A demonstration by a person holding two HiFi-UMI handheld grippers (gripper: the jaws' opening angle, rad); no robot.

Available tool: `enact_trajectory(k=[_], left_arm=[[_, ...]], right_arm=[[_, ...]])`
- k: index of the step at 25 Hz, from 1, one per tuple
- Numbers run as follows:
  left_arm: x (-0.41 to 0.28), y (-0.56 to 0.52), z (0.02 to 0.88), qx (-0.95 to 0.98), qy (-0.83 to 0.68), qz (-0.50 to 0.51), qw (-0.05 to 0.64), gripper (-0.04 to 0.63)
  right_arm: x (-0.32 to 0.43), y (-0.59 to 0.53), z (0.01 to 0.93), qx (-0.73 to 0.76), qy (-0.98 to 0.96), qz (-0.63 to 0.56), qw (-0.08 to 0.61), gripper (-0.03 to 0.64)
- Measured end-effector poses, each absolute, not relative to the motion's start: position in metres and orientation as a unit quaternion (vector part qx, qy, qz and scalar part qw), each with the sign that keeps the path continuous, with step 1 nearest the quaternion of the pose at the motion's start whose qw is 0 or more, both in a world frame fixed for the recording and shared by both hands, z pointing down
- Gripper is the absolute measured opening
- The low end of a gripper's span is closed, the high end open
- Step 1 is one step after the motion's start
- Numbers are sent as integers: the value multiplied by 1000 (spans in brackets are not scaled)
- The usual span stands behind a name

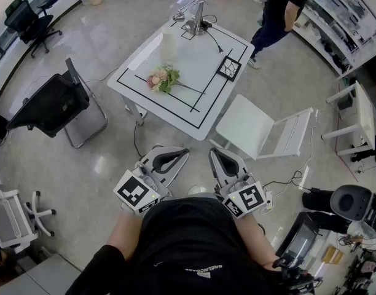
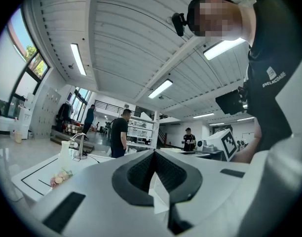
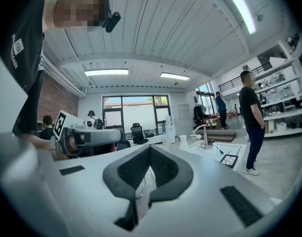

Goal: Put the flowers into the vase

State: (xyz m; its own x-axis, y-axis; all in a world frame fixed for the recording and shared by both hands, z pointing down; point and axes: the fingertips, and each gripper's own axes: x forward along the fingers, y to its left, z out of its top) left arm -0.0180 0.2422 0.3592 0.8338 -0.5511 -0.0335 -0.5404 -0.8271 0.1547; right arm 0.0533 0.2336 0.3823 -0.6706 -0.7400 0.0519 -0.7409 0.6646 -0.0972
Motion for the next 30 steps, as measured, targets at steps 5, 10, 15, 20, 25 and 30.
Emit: enact_trajectory(k=[5, 10, 15, 20, 25, 30], left_arm=[[-3, 240, 358, 951, -291, -51, 90, 3], [1, 242, 364, 946, -306, -47, 99, 3], [-7, 239, 366, 946, -305, -46, 100, 3], [-24, 238, 366, 947, -301, -52, 97, 3], [-44, 243, 372, 952, -282, -55, 109, 3], [-59, 241, 379, 947, -289, -57, 126, 3]], right_arm=[[66, 232, 384, 405, -912, 58, 1, 11], [71, 231, 390, 403, -912, 73, -4, 11], [62, 230, 389, 393, -916, 77, -19, 11], [51, 228, 394, 406, -910, 80, -10, 12], [41, 231, 399, 427, -900, 91, -8, 12], [27, 233, 405, 429, -898, 96, 0, 12]])
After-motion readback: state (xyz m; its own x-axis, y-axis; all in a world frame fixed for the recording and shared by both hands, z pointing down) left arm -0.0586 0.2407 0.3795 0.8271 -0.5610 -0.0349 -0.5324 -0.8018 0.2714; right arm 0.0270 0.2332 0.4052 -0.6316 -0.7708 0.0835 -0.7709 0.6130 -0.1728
